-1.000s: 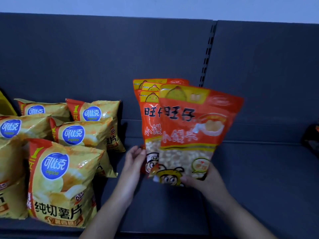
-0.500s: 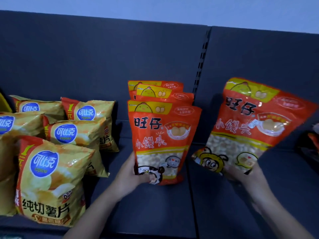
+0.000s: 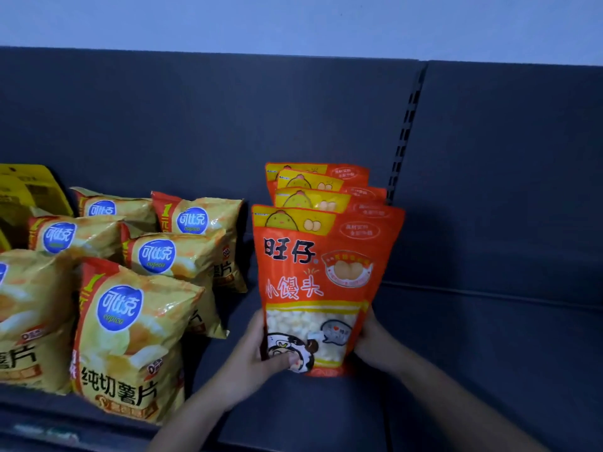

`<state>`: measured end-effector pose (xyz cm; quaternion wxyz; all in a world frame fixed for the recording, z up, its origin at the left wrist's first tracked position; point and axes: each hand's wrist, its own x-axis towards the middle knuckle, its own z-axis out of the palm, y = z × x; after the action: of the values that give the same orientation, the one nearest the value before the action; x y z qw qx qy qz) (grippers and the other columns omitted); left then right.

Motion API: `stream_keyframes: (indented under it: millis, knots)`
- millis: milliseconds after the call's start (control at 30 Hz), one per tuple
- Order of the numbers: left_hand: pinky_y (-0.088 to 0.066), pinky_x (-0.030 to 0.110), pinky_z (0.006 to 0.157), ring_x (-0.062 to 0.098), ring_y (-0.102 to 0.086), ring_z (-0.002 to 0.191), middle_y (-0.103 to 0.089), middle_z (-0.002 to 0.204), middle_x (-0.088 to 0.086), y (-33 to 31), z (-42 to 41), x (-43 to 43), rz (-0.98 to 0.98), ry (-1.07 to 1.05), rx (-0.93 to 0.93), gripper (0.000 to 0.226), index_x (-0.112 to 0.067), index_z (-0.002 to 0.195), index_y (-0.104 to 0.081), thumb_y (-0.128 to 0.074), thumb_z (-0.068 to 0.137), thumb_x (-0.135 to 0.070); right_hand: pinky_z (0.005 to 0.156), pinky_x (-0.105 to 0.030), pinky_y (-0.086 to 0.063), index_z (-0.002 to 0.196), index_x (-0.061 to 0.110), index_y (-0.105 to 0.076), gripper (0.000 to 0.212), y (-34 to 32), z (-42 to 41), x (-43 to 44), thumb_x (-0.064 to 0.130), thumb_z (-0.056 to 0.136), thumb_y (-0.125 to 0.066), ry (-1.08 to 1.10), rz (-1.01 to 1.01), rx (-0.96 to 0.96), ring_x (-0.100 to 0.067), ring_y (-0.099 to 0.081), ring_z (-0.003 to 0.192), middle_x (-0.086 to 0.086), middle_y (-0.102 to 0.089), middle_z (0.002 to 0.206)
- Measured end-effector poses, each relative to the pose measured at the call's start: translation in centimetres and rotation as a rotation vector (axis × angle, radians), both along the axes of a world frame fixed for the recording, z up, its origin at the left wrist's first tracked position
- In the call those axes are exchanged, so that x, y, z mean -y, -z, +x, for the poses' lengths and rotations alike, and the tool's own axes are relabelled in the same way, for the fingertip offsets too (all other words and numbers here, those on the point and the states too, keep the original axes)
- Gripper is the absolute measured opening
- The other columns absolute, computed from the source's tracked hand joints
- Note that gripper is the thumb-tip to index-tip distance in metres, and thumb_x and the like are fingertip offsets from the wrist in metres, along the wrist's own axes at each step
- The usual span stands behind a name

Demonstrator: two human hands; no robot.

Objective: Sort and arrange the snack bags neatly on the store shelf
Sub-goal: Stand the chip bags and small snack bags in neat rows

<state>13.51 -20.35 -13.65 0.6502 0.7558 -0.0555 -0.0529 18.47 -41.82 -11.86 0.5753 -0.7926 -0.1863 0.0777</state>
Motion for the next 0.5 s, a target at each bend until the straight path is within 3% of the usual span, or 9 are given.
stream_keyframes:
  millis: [67, 133, 200, 267, 300, 400, 500]
  knots:
    - [-0.051, 0.032, 0.093, 0.013, -0.056, 0.118, -0.052, 0.129, 0.004, 0.2, 0.0, 0.5, 0.034, -0.021, 0.017, 0.072, -0.034, 0.128, -0.040, -0.078, 0.067, -0.032, 0.095, -0.005, -0.036, 0.111, 0.041, -0.049, 0.043, -1.2, 0.2, 0.5, 0.038, 0.075, -0.073, -0.105, -0.194, 0.002, 0.021, -0.046, 0.111, 0.020, -0.050, 0.123]
    - [-0.051, 0.033, 0.094, 0.014, -0.056, 0.117, -0.053, 0.126, 0.005, 0.4, 0.0, 0.8, 0.056, -0.056, 0.045, 0.071, -0.035, 0.125, -0.042, -0.078, 0.064, -0.038, 0.095, -0.002, -0.034, 0.112, 0.043, -0.046, 0.046, -1.5, 0.8, 0.9, 0.011, 0.084, -0.066, -0.158, -0.292, -0.012, 0.026, -0.040, 0.108, 0.022, -0.048, 0.122]
    - [-0.051, 0.036, 0.095, 0.014, -0.057, 0.116, -0.054, 0.125, 0.004, 0.7, 0.2, 0.8, 0.071, -0.070, 0.056, 0.073, -0.034, 0.126, -0.043, -0.078, 0.063, -0.041, 0.086, 0.000, -0.038, 0.114, 0.030, -0.050, 0.041, -0.7, 1.9, 1.4, -0.002, 0.090, -0.056, -0.104, -0.250, 0.008, 0.028, -0.046, 0.096, 0.017, -0.053, 0.118]
    - [-0.051, 0.034, 0.094, 0.012, -0.057, 0.115, -0.055, 0.126, 0.004, 0.9, 0.3, 0.8, 0.081, -0.067, 0.058, 0.074, -0.033, 0.127, -0.043, -0.078, 0.062, -0.041, 0.075, -0.005, -0.043, 0.110, 0.012, -0.057, 0.024, -0.2, 2.1, 1.1, -0.004, 0.092, -0.052, -0.014, -0.189, -0.059, 0.013, -0.058, 0.082, 0.004, -0.061, 0.104]
    - [-0.052, 0.031, 0.092, 0.011, -0.058, 0.113, -0.056, 0.125, 0.004, 0.8, 0.3, 0.7, 0.081, -0.066, 0.057, 0.075, -0.032, 0.126, -0.044, -0.079, 0.061, -0.040, 0.075, -0.009, -0.046, 0.107, 0.008, -0.057, 0.020, -0.2, 1.7, 1.0, -0.003, 0.092, -0.051, 0.019, -0.282, -0.025, 0.005, -0.060, 0.081, 0.004, -0.063, 0.098]
    - [-0.048, 0.014, 0.082, -0.001, -0.059, 0.105, -0.057, 0.123, 0.003, 0.7, 0.4, 0.4, 0.075, -0.072, 0.052, 0.072, -0.025, 0.124, -0.046, -0.084, 0.063, -0.029, 0.088, -0.009, -0.045, 0.114, 0.024, -0.057, 0.033, 0.2, 0.9, 1.5, 0.003, 0.088, -0.059, 0.080, -0.319, 0.035, 0.005, -0.056, 0.098, 0.013, -0.062, 0.109]
    - [-0.046, 0.009, 0.078, -0.005, -0.059, 0.101, -0.059, 0.120, 0.002, 0.4, 0.2, 0.2, 0.063, -0.073, 0.055, 0.072, -0.021, 0.123, -0.046, -0.085, 0.063, -0.022, 0.078, 0.002, -0.037, 0.121, 0.025, -0.049, 0.049, 0.0, 0.3, 3.3, -0.003, 0.082, -0.058, 0.157, -0.340, 0.077, 0.003, -0.053, 0.102, 0.016, -0.057, 0.110]
